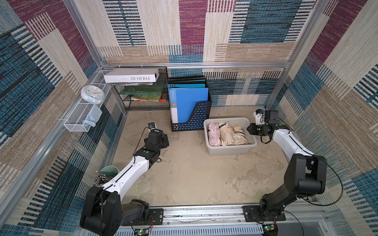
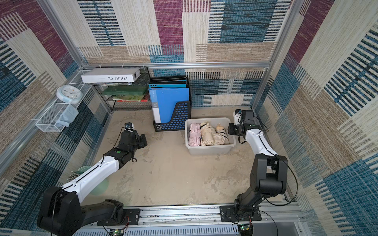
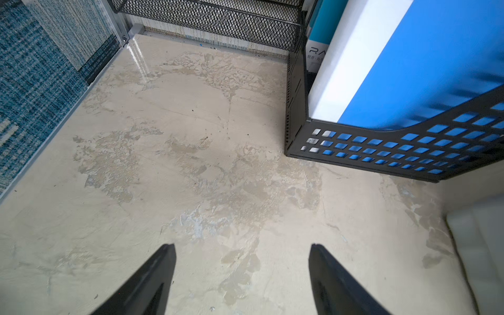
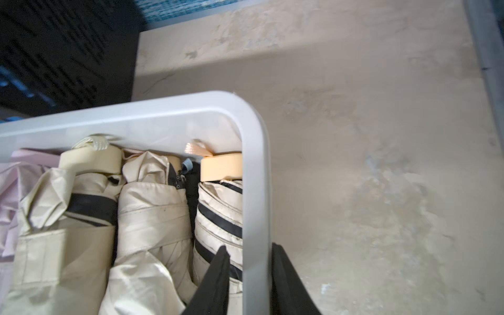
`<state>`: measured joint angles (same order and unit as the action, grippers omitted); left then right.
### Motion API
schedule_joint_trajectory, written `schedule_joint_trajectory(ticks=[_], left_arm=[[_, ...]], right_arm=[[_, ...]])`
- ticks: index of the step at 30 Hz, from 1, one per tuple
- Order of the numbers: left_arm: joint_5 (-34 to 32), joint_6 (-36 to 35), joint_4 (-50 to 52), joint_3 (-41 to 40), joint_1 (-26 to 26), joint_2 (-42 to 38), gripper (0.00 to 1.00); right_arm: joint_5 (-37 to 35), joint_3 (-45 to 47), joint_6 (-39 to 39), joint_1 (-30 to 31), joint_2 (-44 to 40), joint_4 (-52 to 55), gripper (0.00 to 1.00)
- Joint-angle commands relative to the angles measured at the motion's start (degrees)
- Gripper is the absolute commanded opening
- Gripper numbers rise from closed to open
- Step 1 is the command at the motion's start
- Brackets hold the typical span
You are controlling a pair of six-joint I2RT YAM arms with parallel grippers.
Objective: Put the umbrella into the storage box
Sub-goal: Move the storage box to the center of the board, then reset both arms
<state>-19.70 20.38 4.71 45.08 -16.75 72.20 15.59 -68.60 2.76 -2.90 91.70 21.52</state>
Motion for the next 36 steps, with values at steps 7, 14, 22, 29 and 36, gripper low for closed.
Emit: schedule_joint_trajectory(ticks=[7, 14, 22, 29, 36], left_arm=[[-0.25, -1.91, -4.73, -2.03, 1.88, 0.22, 0.81], [1.99, -4.68, -9.22, -3.36, 5.59, 0.57, 1.0], [5.02, -9.41, -14.38, -5.2, 8.99, 2.58, 1.0], [6.48, -12.58, -19.81, -7.95, 10.84, 4.36, 1.0], [10.15, -15.53, -19.52, -10.64, 12.42, 3.33, 1.0]], right_arm=[[3.22, -1.36, -0.62, 1.25, -4.59, -0.57, 0.72], [-17.7, 7.45, 3.99, -5.64, -16.88, -10.42, 0.87], [-23.66, 24.36, 1.85, -8.53, -19.83, -28.82, 0.87], [-14.38, 35.87, 0.53, -8.49, -16.44, -50.69, 0.86], [-10.2, 42.64, 1.1, -5.33, -10.56, -67.04, 0.84]])
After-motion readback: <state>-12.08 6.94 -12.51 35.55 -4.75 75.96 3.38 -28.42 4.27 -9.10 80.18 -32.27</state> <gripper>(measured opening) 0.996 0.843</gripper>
